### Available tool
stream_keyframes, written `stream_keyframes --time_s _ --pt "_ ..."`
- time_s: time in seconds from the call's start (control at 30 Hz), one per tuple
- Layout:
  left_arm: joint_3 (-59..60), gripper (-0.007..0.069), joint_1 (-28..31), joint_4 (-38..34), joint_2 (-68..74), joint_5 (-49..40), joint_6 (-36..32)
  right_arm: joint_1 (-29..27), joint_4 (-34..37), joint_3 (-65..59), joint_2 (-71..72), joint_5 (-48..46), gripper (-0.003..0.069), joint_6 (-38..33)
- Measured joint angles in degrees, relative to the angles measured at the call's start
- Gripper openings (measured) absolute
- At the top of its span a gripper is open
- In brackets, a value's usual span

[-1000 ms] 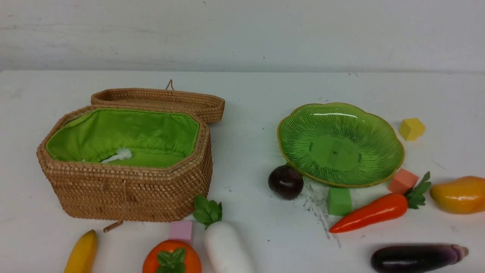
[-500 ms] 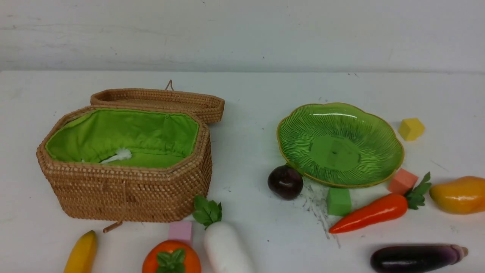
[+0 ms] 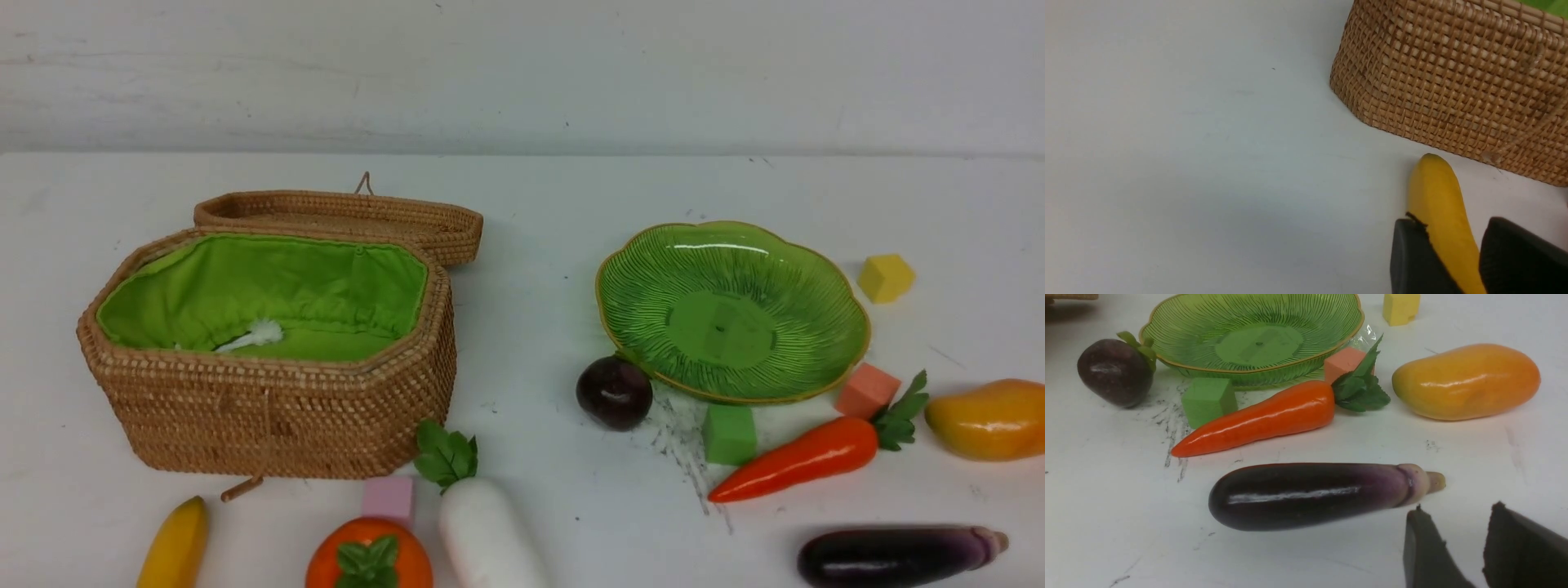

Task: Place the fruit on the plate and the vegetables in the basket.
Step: Use the left arm to grab a banana and put it into the right plate

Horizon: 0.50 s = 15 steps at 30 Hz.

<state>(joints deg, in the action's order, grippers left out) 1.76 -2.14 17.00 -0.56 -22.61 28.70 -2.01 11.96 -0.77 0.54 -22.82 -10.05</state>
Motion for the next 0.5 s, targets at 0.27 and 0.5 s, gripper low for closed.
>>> stream_keyframes --time_s 0.27,0.5 --pt "0.00 0.0239 0.00 18.01 0.00 8.77 -4.95 0.00 0.00 0.00 0.00 0.00 0.0242 0.00" --pt "0.00 0.0239 0.00 22.39 0.00 10.21 -5.26 0.00 0.00 0.00 0.00 0.00 0.0239 0.00"
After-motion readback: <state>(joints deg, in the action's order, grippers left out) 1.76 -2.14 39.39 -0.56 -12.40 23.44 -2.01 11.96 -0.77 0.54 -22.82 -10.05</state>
